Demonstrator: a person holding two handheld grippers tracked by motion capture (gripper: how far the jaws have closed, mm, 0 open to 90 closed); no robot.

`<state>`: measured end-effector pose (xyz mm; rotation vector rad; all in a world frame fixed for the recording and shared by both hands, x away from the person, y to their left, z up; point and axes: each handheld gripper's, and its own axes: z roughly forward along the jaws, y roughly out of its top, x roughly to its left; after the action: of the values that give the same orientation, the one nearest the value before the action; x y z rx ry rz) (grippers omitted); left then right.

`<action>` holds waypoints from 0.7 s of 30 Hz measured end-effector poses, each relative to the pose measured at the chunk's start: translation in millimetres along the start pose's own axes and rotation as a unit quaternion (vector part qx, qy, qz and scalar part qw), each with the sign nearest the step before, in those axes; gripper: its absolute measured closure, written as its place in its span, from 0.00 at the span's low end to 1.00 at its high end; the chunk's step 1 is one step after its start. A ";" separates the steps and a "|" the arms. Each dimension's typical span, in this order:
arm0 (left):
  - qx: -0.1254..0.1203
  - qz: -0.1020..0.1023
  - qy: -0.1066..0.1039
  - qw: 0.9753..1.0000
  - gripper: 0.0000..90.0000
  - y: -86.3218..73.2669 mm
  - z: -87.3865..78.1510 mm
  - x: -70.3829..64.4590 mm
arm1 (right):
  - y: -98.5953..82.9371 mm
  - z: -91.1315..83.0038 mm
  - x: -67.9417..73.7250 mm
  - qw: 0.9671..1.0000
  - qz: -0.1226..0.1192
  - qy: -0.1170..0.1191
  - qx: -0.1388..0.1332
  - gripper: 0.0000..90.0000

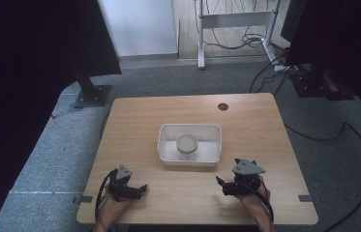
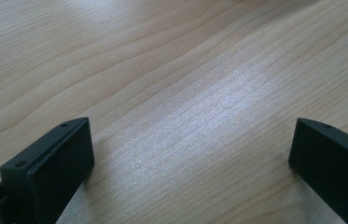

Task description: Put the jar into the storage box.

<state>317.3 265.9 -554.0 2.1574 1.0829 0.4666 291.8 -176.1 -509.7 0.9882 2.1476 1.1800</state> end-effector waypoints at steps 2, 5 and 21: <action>0.000 0.000 0.000 1.000 0.00 0.0 0.0 0.0 | -4.9 -2.9 -1.9 1.000 0.003 -0.004 0.002 0.05; 0.000 0.000 0.000 1.000 0.00 0.0 0.0 0.0 | -12.3 -6.6 -4.7 1.000 0.008 -0.009 0.004 0.05; 0.000 0.000 0.000 1.000 0.00 0.0 0.0 0.0 | -53.9 -16.2 -11.2 0.997 0.029 -0.024 0.061 0.05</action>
<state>317.3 265.9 -554.0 2.1572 1.0832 0.4669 268.0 -212.6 -547.1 1.1274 2.1873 1.0524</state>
